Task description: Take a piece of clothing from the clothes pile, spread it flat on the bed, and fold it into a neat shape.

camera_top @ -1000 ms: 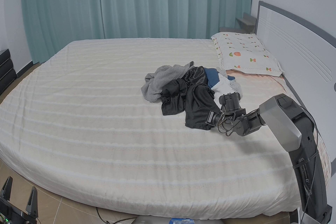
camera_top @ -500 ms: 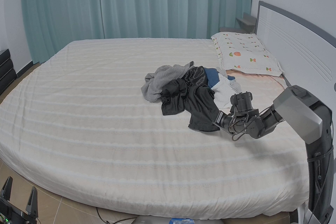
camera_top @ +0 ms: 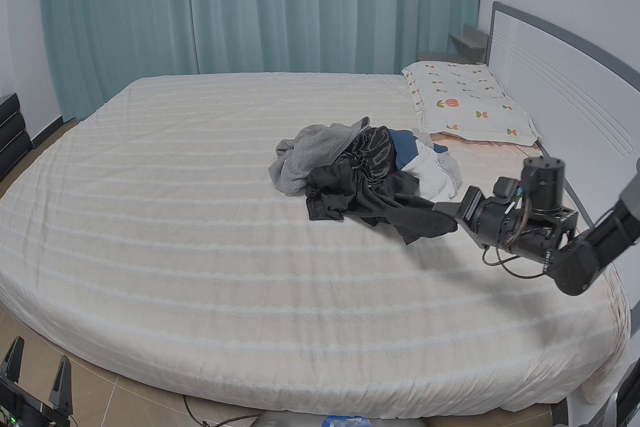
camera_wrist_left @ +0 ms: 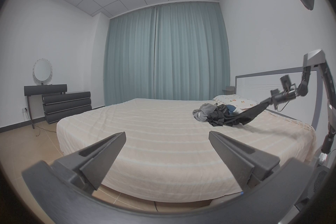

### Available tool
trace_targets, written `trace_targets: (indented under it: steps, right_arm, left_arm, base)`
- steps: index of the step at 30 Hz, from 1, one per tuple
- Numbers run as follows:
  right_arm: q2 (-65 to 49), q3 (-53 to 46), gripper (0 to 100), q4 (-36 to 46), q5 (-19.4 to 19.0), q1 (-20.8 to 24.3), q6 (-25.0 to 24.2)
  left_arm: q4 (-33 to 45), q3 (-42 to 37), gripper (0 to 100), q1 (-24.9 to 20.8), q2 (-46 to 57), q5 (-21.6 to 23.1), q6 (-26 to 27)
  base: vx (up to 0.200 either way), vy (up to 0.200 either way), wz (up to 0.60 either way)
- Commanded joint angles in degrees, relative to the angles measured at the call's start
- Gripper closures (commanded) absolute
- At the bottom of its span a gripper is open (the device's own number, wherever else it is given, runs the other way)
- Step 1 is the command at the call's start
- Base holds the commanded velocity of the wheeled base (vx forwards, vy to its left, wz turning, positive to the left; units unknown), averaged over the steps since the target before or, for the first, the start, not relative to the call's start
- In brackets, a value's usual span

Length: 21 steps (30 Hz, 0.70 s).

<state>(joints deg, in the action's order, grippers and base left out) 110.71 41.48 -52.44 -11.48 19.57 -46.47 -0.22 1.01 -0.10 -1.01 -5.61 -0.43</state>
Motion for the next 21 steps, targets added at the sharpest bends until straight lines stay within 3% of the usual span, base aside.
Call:
trace_targets:
  steps: [1,5,11,21]
  right_arm:
    - [-28.4,-8.2,100,-2.5,0.1,7.9,-1.0]
    - [-33.7,-5.1,100,2.7,0.8,11.1,2.3]
    - [-36.4,-1.3,100,4.4,4.8,14.3,6.2]
    - [-37.1,-1.7,100,4.4,4.6,15.4,9.1]
  left_arm:
    - [0.0,-1.0,0,0.0,1.0,0.0,0.0]
    - [0.0,-1.0,0,0.0,1.0,0.0,0.0]
    - [0.0,-1.0,0,0.0,0.9,0.0,0.0]
    - [-0.2,-1.0,0,-0.2,0.7,1.1,0.3]
  base:
    - [0.000,0.000,0.00]
    - [0.000,0.000,0.00]
    - [0.000,0.000,0.00]
    - [0.000,0.000,0.00]
